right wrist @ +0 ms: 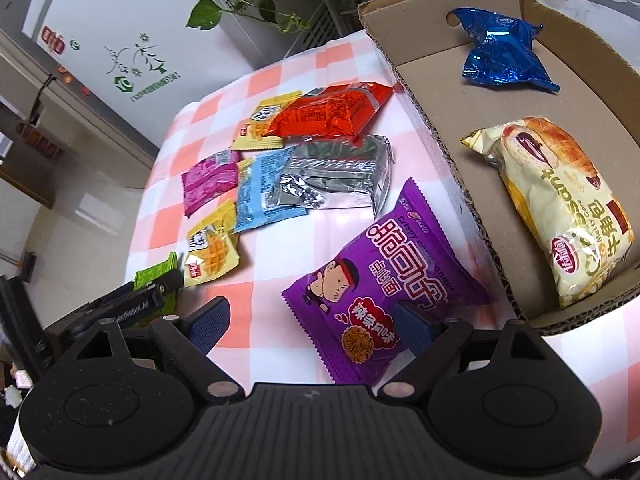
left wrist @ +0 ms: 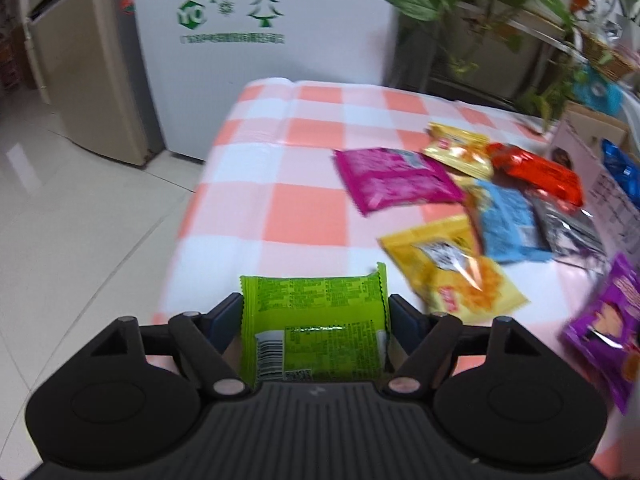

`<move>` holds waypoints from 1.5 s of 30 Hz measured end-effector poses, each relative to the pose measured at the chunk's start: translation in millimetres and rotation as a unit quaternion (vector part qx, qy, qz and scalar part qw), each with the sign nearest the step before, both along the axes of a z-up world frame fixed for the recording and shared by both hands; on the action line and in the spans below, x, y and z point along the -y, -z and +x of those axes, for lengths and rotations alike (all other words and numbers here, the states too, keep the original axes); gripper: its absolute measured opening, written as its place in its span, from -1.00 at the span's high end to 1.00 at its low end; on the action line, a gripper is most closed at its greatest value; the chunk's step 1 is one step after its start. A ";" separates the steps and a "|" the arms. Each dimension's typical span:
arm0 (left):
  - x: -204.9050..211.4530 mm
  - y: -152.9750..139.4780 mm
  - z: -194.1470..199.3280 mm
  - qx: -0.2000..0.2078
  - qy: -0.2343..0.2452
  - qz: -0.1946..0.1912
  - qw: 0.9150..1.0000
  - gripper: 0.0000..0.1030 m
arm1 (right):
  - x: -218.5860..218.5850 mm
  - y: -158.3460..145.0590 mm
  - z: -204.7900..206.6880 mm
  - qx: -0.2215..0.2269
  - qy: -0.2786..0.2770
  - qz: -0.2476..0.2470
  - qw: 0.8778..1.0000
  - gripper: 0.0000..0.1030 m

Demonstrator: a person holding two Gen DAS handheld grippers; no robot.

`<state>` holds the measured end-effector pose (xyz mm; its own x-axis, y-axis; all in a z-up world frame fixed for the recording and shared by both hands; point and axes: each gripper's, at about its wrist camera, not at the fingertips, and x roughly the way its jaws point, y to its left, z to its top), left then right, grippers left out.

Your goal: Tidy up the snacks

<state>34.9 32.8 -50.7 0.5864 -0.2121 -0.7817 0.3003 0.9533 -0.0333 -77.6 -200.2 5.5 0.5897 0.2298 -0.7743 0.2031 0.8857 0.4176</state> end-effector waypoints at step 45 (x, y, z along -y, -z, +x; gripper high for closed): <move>-16.8 -5.6 -18.4 -0.037 -0.013 -0.027 0.999 -0.62 | -30.0 -3.7 12.3 0.054 -0.129 -0.097 0.985 -0.89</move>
